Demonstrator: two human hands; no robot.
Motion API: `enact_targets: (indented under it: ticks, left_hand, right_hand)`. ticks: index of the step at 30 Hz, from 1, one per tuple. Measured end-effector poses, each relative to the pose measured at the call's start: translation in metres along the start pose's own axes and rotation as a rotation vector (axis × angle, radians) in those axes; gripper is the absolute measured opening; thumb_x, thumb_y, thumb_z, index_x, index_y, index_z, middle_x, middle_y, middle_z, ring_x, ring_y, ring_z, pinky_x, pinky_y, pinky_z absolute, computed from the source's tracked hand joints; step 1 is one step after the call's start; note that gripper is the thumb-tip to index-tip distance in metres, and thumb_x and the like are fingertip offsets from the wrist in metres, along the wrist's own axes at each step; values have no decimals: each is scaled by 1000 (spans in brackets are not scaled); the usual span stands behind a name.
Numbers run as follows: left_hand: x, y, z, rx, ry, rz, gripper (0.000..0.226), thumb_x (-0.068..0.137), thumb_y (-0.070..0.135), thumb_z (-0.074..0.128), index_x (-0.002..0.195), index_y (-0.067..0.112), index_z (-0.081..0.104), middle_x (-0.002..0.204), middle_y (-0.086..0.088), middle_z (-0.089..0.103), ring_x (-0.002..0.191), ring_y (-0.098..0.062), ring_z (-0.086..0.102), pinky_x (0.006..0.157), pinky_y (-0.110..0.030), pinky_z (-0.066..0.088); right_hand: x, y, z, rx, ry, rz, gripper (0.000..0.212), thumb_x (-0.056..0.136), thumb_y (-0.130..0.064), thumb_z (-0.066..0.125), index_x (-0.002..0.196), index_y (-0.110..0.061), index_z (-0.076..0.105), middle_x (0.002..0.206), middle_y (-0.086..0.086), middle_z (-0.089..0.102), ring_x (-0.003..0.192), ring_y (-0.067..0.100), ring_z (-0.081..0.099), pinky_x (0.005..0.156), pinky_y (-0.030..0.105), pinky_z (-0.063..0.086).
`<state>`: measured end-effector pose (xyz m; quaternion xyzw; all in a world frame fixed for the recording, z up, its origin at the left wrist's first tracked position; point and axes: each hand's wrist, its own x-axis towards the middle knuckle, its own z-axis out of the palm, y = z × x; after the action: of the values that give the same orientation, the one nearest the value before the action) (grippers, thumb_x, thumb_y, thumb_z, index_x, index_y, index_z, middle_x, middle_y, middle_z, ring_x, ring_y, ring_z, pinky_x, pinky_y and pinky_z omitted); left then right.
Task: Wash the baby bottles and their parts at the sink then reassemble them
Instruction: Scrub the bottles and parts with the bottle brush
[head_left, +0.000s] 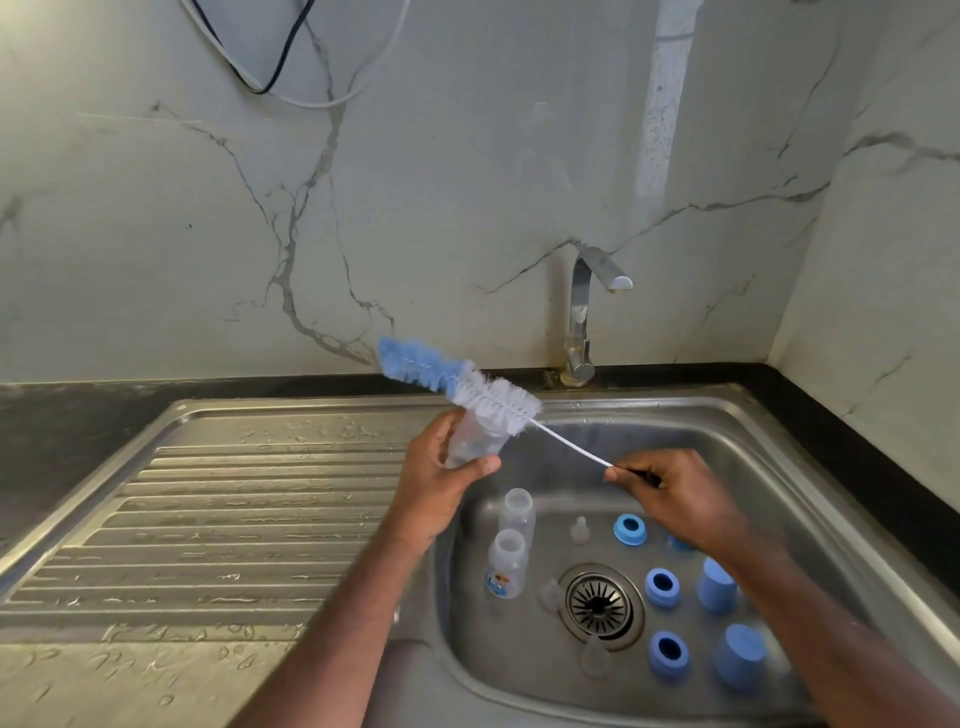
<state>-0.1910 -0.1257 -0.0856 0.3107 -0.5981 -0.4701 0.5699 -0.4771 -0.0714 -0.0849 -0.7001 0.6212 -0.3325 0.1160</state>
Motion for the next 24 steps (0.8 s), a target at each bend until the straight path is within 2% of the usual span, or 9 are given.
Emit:
enact_targets:
  ticks: [3, 8, 10, 13, 15, 18, 20, 22, 24]
  left_hand:
    - [-2, -2, 16, 38, -45, -8, 54, 70, 12, 84, 120, 7, 64, 114, -11, 72, 105, -25, 69, 88, -29, 53]
    - [4, 1, -11, -25, 94, -6, 61, 72, -7, 82, 127, 4, 58, 122, -16, 69, 111, -32, 67, 85, -24, 55]
    - [1, -1, -5, 9, 55, -9, 67, 69, -1, 85, 129, 6, 55, 122, -13, 68, 113, -29, 66, 87, -27, 56]
    - [-1, -4, 15, 33, 30, -33, 73, 67, 4, 83, 132, 6, 49, 120, -7, 67, 110, -18, 66, 89, -30, 54]
    - [1, -3, 17, -58, 90, -57, 73, 71, 0, 83, 133, 8, 46, 118, -7, 64, 105, -18, 65, 85, -34, 55]
    - [5, 3, 6, -276, 291, -155, 67, 75, -4, 81, 130, 17, 48, 115, -6, 60, 104, -22, 65, 76, -41, 60]
    - [6, 3, 1, -380, 433, -211, 71, 70, 6, 84, 129, 16, 46, 119, -8, 59, 112, -28, 64, 81, -46, 60]
    - [6, 4, 0, -406, 525, -281, 76, 67, 12, 87, 129, 15, 43, 125, -10, 61, 116, -32, 64, 83, -43, 60]
    - [6, 3, 1, -358, 585, -328, 74, 68, 11, 88, 127, 15, 45, 125, -11, 64, 112, -33, 67, 72, -35, 58]
  right_hand:
    - [4, -16, 10, -47, 39, -54, 17, 95, -39, 66, 82, -30, 73, 60, -5, 58, 56, 10, 53, 57, 30, 46]
    - [1, 8, -10, -95, -1, 25, 11, 93, -42, 66, 87, -38, 74, 71, -11, 68, 65, 6, 62, 67, 37, 55]
    - [0, 2, -4, -62, -20, 16, 11, 93, -44, 67, 83, -42, 73, 69, -17, 67, 61, 2, 61, 63, 32, 53]
    - [3, -18, 14, -37, 30, -90, 23, 95, -43, 63, 76, -30, 66, 60, -19, 56, 54, 6, 51, 56, 31, 46]
    - [3, -24, 19, -32, 59, -100, 23, 97, -43, 60, 80, -29, 66, 61, -13, 55, 55, 10, 50, 55, 31, 45]
    - [-2, -22, 17, 148, -6, -1, 17, 101, -26, 59, 102, -38, 71, 62, -14, 59, 56, 1, 52, 54, 14, 39]
    - [-3, -21, 19, 191, -88, 23, 21, 101, -18, 59, 107, -33, 73, 70, -8, 65, 61, -3, 57, 58, 15, 44]
    - [-3, -20, 25, 148, -149, 25, 21, 100, -18, 61, 106, -31, 76, 75, -4, 70, 69, 3, 64, 66, 23, 53]
    - [-1, -18, 27, 136, -162, 38, 19, 99, -18, 62, 105, -29, 77, 78, -4, 72, 75, 7, 67, 73, 25, 57]
